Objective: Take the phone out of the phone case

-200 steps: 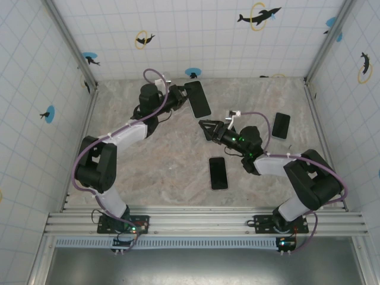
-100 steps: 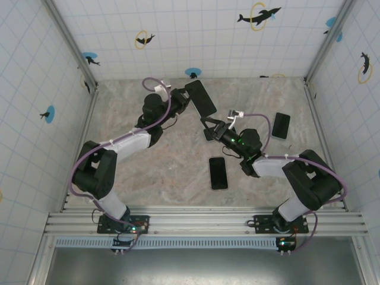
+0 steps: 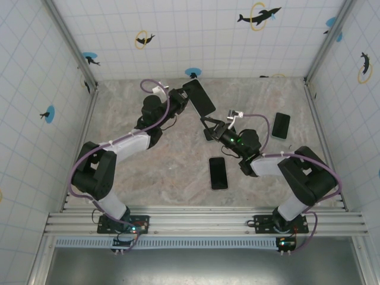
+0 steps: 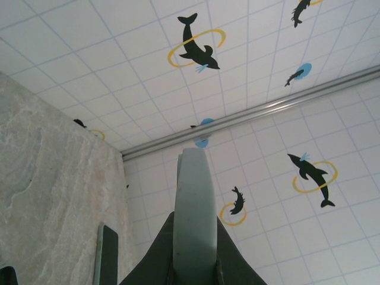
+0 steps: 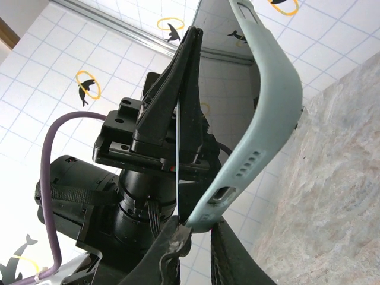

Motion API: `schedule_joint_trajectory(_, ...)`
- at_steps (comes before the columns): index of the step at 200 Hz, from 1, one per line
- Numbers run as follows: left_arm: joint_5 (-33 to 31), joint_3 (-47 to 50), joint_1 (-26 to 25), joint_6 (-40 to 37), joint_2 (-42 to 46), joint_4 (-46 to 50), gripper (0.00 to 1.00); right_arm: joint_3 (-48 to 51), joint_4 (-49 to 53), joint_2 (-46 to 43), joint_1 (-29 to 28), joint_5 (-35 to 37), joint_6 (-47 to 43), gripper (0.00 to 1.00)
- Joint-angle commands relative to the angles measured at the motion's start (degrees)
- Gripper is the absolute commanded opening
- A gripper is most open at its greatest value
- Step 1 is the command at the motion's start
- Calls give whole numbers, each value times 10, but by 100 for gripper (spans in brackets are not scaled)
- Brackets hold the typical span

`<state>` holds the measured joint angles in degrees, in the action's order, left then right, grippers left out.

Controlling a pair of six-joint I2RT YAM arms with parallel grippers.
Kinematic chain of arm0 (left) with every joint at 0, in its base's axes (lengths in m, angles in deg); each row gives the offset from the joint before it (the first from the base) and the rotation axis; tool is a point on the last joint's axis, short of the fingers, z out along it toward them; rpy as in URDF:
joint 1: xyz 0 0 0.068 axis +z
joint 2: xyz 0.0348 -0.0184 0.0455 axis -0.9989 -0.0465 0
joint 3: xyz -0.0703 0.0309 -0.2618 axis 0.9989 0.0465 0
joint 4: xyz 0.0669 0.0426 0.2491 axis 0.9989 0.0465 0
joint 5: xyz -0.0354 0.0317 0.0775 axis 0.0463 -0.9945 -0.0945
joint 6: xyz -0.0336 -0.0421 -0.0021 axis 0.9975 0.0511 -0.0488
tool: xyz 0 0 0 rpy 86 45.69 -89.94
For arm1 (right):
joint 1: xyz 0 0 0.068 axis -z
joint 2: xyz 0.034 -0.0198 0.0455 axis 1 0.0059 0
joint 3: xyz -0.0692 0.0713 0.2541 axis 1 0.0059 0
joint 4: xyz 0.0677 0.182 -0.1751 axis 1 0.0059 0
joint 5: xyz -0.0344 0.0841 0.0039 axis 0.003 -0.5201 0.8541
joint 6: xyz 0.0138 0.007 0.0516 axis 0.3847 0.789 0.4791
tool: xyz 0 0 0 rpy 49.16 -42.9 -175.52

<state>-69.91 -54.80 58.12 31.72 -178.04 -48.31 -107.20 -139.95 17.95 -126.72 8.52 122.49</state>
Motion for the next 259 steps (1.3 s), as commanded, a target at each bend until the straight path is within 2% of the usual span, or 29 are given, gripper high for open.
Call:
schedule_joint_trajectory(1,9,-10,-6,10,17,-45,0,-29,-35,13,2,-6,-2,16)
schedule_joint_trajectory(153,17,-29,-9,15,4,-39,0,-46,-70,52,9,-29,24,16)
schedule_joint_trajectory(180,22,-30,-9,22,4,-36,0,-44,-69,55,14,-34,19,6)
schedule_joint_trajectory(209,37,-34,-11,51,4,-38,0,-35,-50,52,26,-35,-6,0)
schedule_joint_trajectory(259,69,-30,-15,102,26,-46,0,-28,54,46,43,-36,-95,0)
